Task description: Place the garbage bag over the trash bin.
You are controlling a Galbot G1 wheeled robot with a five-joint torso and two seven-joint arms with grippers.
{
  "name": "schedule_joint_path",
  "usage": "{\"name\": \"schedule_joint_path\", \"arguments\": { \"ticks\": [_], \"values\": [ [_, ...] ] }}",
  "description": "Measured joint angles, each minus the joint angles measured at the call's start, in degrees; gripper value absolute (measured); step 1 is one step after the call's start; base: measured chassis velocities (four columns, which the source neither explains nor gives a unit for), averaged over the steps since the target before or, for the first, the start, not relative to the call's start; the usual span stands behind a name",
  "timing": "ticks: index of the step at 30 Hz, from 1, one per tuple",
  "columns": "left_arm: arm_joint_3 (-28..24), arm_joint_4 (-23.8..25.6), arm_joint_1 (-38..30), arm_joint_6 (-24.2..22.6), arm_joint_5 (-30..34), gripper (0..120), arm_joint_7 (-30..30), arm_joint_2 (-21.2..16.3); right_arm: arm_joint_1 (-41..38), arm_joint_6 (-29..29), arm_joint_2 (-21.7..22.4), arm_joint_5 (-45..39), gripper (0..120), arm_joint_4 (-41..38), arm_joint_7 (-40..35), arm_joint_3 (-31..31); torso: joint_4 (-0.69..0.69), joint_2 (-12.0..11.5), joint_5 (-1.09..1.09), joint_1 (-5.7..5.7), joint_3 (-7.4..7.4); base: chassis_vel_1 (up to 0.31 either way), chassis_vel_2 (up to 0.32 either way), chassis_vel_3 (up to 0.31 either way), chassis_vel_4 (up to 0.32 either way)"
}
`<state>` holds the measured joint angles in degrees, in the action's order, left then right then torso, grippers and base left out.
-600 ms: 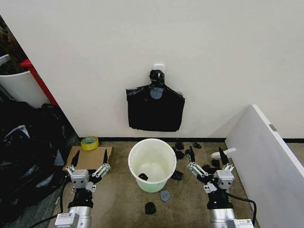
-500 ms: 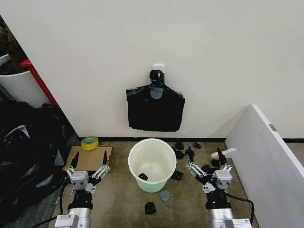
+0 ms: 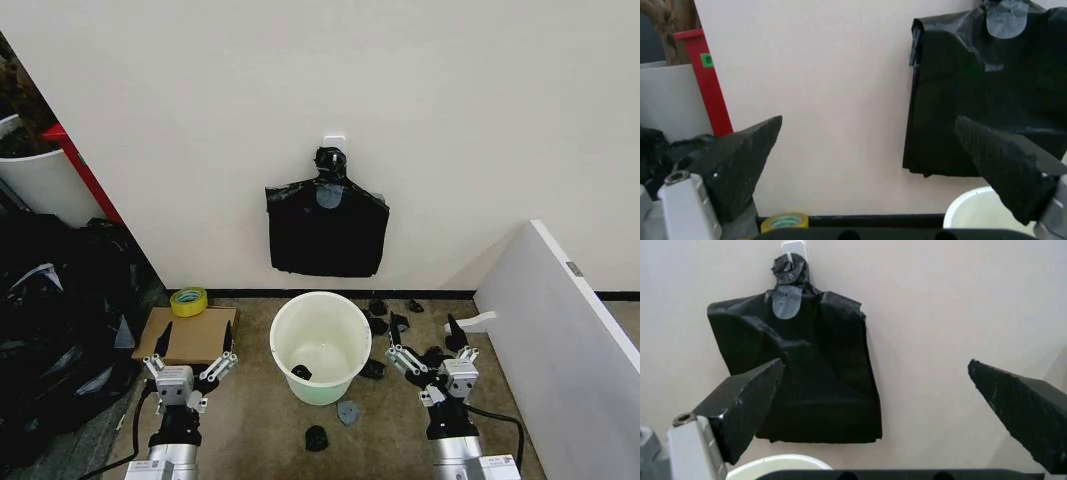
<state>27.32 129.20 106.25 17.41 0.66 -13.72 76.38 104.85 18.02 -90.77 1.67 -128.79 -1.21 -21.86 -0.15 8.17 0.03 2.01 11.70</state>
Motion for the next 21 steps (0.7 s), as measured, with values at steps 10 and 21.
{"name": "schedule_joint_path", "arguments": {
  "ticks": [10,21],
  "values": [
    [0.11,0.25,-0.06,0.03,-0.69,100,0.05,-0.19,0.20,0.09,-0.03,0.60,100,-0.12,-0.11,0.04,0.00,0.00,0.00,0.00,0.00,0.000,0.000,0.000,0.000],
    [0.09,0.17,-1.22,-0.88,0.67,100,0.48,-0.97,-2.61,-0.98,-0.40,1.60,100,2.52,-0.38,0.48,-0.01,0.00,0.00,0.00,0.00,0.000,0.000,0.000,0.000]
  ]
}}
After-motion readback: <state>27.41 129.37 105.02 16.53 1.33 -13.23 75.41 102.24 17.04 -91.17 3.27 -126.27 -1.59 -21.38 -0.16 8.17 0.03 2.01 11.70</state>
